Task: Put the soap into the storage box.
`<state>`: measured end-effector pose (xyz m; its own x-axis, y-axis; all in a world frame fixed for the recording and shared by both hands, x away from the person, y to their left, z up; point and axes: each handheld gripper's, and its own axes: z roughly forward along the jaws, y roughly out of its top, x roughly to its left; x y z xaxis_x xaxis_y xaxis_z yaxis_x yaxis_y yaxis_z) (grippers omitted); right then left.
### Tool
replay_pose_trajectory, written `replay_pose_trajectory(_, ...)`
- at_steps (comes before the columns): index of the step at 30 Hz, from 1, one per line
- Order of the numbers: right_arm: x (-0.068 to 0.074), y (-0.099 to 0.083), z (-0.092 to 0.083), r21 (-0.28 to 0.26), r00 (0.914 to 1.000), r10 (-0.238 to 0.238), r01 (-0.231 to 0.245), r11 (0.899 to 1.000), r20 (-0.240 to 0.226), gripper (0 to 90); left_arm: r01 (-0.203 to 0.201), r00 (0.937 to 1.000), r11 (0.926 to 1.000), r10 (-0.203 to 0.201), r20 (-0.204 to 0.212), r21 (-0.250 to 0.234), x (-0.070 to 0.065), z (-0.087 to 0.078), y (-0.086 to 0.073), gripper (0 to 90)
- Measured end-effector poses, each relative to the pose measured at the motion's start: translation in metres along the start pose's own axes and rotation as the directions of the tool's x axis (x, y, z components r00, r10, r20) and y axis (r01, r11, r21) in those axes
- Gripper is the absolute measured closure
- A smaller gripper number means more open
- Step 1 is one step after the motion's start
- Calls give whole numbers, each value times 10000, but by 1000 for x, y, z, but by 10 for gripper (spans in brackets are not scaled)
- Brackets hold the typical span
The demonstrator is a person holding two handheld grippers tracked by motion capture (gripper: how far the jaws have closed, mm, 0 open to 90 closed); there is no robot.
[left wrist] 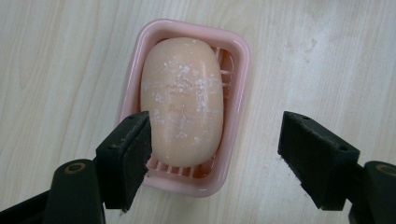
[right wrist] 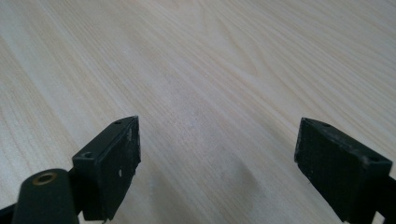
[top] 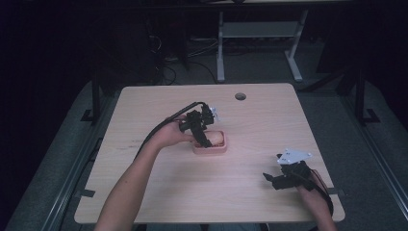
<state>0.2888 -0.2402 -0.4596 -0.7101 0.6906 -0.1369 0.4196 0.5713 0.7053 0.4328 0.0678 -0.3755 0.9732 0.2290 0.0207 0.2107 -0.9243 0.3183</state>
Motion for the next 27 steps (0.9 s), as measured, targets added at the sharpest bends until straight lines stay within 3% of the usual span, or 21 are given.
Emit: replay_pose_trajectory(27, 1, 1, 0, -45, 9999, -63, 64, 10000, 126, 138, 316, 9993, 9993, -319, -217, -183, -11, -7, -29, 252)
